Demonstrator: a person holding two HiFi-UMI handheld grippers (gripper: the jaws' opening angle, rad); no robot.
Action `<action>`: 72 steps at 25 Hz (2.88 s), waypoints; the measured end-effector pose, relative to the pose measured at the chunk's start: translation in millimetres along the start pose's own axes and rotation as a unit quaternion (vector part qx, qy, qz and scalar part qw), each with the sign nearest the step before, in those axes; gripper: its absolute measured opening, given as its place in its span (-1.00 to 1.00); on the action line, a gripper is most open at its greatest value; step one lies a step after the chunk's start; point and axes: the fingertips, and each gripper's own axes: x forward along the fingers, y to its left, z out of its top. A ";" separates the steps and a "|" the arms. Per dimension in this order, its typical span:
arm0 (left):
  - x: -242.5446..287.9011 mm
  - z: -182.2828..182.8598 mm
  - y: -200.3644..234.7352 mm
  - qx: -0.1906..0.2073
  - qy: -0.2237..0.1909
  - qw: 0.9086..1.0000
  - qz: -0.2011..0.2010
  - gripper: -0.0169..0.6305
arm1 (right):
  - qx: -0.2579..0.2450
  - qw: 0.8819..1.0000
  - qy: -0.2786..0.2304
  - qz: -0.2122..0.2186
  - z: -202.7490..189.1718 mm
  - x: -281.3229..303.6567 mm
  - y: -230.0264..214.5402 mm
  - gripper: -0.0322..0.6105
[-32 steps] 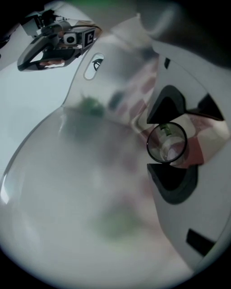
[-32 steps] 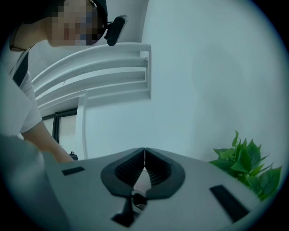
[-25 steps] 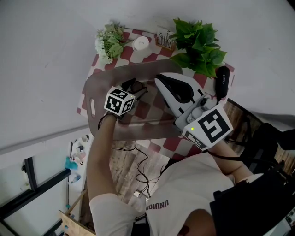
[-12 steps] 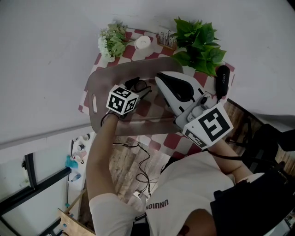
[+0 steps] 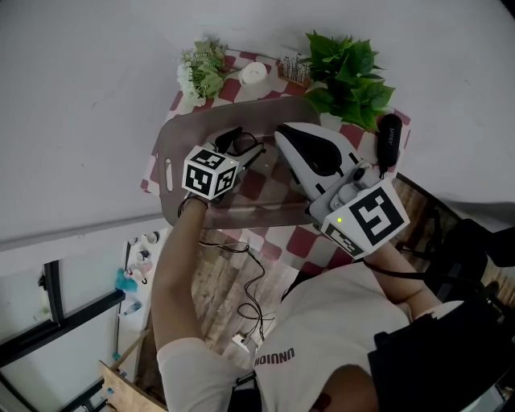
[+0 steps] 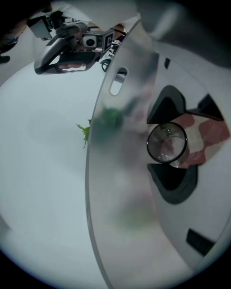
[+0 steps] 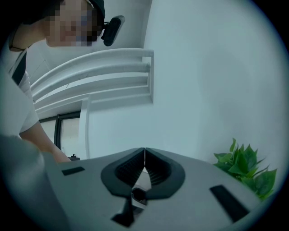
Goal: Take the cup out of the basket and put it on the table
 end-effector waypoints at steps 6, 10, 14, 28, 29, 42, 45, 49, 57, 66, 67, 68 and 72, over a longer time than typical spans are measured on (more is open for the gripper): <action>-16.5 15.3 5.2 -0.009 -0.028 0.999 0.021 -0.06 | -0.002 1.000 -0.004 0.003 3.8 -3.8 6.1 -0.84; -24.6 23.4 3.0 -0.008 -0.040 0.999 0.025 -0.06 | -0.005 1.000 -0.003 0.004 4.1 -6.2 9.6 -0.84; -32.8 33.4 -2.4 -0.002 -0.053 0.998 0.026 -0.06 | -0.006 1.000 -0.003 0.002 5.4 -8.9 9.6 -0.84; -53.4 56.3 -24.3 0.023 -0.085 0.996 0.029 -0.06 | -0.014 1.000 -0.008 0.001 11.7 -16.8 17.9 -0.84; -54.5 57.8 -26.0 0.026 -0.087 0.995 0.030 -0.06 | -0.014 1.000 -0.008 0.002 12.2 -17.6 18.6 -0.84; -71.6 67.5 -40.8 0.045 -0.112 0.992 0.037 -0.06 | -0.020 1.000 -0.012 -0.001 15.0 -24.2 25.6 -0.84; -75.7 69.9 -46.8 0.052 -0.117 0.991 0.036 -0.06 | -0.021 1.000 -0.012 -0.002 15.1 -26.5 26.5 -0.84; -81.3 75.7 -53.5 0.067 -0.126 0.989 0.038 -0.06 | -0.022 1.000 -0.013 -0.005 16.5 -28.8 26.5 -0.84; -91.5 90.9 -55.1 0.075 -0.156 0.984 0.049 -0.06 | -0.025 0.999 -0.017 -0.011 19.2 -33.4 24.5 -0.84; -116.9 117.5 -68.3 0.095 -0.192 0.976 0.050 -0.06 | -0.028 0.999 -0.020 -0.019 24.7 -36.7 22.1 -0.84; -118.2 119.2 -70.4 0.097 -0.193 0.975 0.049 -0.06 | -0.028 0.999 -0.021 -0.020 25.1 -37.0 21.8 -0.84; -119.3 120.5 -72.5 0.099 -0.195 0.975 0.048 -0.06 | -0.029 0.999 -0.021 -0.020 25.4 -37.2 21.6 -0.84; -122.9 124.1 -80.9 0.107 -0.201 0.973 0.046 -0.06 | -0.031 0.999 -0.021 -0.020 25.9 -38.5 21.2 -0.84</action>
